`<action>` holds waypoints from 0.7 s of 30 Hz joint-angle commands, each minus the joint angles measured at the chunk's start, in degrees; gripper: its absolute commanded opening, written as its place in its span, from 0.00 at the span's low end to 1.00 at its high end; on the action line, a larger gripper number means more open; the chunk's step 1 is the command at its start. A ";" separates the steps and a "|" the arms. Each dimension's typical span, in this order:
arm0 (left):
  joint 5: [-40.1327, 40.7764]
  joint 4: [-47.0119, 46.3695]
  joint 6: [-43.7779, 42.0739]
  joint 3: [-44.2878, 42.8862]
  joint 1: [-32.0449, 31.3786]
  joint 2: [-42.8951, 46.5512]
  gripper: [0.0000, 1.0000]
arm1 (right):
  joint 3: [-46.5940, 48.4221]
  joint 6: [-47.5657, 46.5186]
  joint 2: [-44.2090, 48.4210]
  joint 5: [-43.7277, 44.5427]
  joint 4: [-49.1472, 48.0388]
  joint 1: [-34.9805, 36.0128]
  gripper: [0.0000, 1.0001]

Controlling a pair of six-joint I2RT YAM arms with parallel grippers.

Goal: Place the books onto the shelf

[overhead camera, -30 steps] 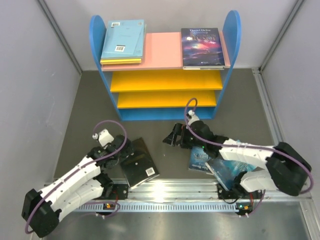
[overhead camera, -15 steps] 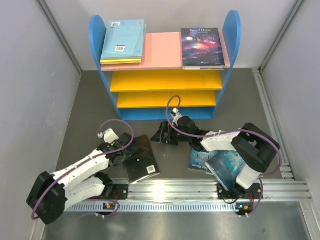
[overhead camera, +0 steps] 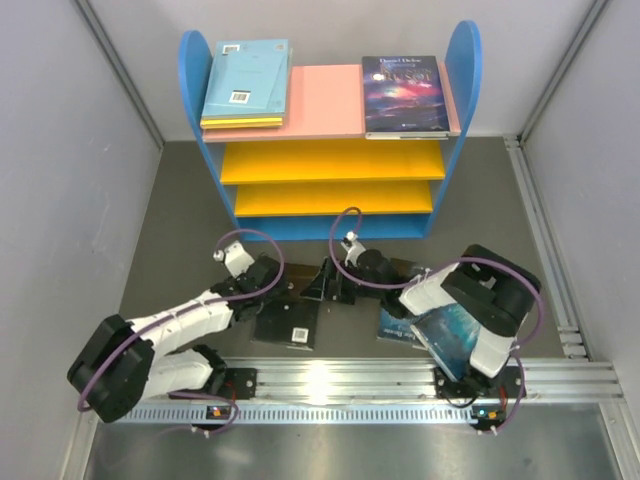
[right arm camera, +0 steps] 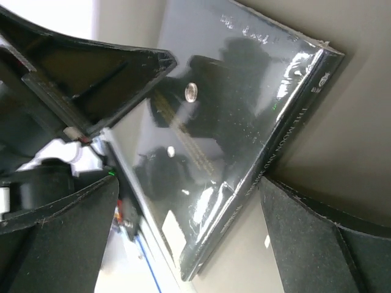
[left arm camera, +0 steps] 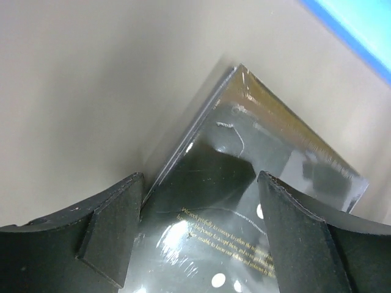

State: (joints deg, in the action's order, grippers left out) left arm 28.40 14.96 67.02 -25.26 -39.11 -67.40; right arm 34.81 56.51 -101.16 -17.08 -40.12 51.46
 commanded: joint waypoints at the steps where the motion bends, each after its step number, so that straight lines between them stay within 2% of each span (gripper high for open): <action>1: -15.83 -7.13 4.78 7.32 -2.80 -5.55 0.80 | -5.80 6.84 -11.84 -3.29 -16.47 1.98 0.98; 3: -16.97 -9.76 5.48 8.29 -3.25 -5.82 0.78 | -7.37 12.73 -18.85 -4.19 -27.59 2.33 1.00; 4: -19.24 -13.26 5.66 9.60 -3.51 -5.64 0.77 | -7.99 14.75 -21.16 -3.93 -38.96 2.33 1.00; 6: -21.63 -17.39 6.79 11.27 -3.69 -5.38 0.74 | -9.14 18.81 -25.20 -2.44 -46.60 2.33 1.00; 9: -25.15 -24.79 9.08 14.96 -5.00 -3.89 0.70 | -10.10 15.83 -21.90 1.34 -46.81 3.73 0.99; 13: -24.71 -26.48 9.97 17.43 -6.94 1.20 0.68 | -11.43 13.28 -15.48 4.16 -45.84 4.87 0.95; 16: -23.40 -22.36 9.79 17.43 -6.94 6.12 0.68 | -11.87 12.66 -12.04 5.13 -42.42 5.40 0.85; 17: -23.05 -20.60 9.62 17.52 -6.94 7.35 0.68 | -12.22 12.66 -11.52 5.39 -41.98 5.49 0.76; 21: -21.38 -15.23 10.06 18.22 -6.94 14.81 0.68 | -16.16 12.66 -7.65 8.80 -37.94 5.58 0.56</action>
State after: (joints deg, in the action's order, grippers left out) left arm 15.66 -10.81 74.26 -9.19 -44.34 -55.51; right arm 20.16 71.46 -111.98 -13.47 -78.15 56.14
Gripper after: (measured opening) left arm 0.676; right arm 0.585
